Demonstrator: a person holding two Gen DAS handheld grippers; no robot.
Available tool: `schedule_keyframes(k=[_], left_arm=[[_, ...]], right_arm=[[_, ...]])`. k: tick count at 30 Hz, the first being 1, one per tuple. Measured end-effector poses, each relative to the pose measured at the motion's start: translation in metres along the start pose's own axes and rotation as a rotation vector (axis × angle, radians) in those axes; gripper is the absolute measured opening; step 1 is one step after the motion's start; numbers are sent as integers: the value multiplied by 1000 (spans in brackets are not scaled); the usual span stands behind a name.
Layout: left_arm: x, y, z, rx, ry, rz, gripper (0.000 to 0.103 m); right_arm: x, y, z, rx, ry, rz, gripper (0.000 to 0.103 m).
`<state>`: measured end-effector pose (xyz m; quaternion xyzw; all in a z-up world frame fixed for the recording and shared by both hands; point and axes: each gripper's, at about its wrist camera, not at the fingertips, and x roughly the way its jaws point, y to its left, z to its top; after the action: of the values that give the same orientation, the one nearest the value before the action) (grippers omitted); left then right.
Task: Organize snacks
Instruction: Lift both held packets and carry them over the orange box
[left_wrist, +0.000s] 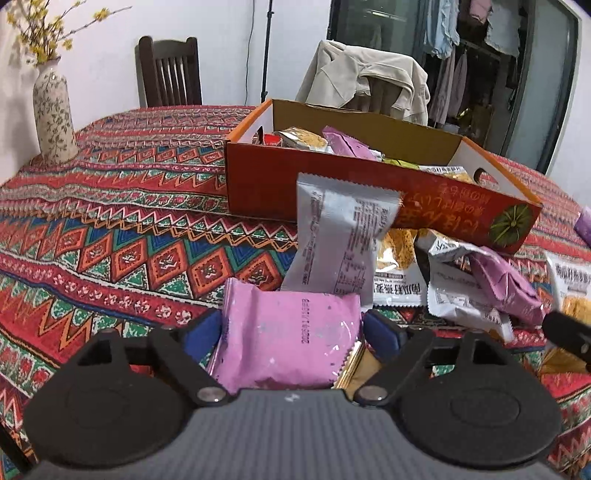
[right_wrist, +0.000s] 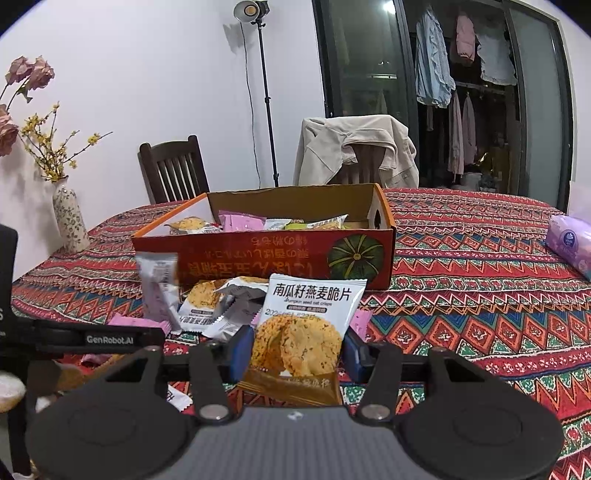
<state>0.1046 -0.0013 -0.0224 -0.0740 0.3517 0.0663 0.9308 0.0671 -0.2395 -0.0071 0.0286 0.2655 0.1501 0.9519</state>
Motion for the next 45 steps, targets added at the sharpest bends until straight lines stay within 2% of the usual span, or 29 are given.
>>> schedule_keyframes(k=[1,3,7,10,11,12,13,15,18,30,38,45], left_arm=[[1,2,1,-13,6,-3,89],[2,5,3,-36,20,-8,100],[7,5,12,-51,59,4,101],[15,-5,17,23,88,48,100],[16,-7,16,34,90,56,97],[16,-7,16,42,86,60,87],[13,-7,16,42,77,60,81],[10,-1,18,12,74,32,75],[4,4,17,2,51,27,71],[-33,4,39,8,-99,6,70],[-25,-10,79,40,-163,-16,70],[-9,-27,121,43,-216,-36,70]], right_arm=[[0,0,0,1,1,-1,50],[1,0,0,2,1,-1,50],[1,0,0,2,1,-1,50],[0,-1,0,2,1,0,50],[0,-1,0,2,1,0,50],[0,-1,0,1,0,0,50],[-1,-1,0,1,-1,0,50],[-1,-2,0,3,-1,-3,50],[-1,-3,-1,5,0,-4,50],[3,1,12,-21,-20,-2,50],[21,3,52,-65,-81,-9,50],[55,2,101,-80,-115,-16,50]])
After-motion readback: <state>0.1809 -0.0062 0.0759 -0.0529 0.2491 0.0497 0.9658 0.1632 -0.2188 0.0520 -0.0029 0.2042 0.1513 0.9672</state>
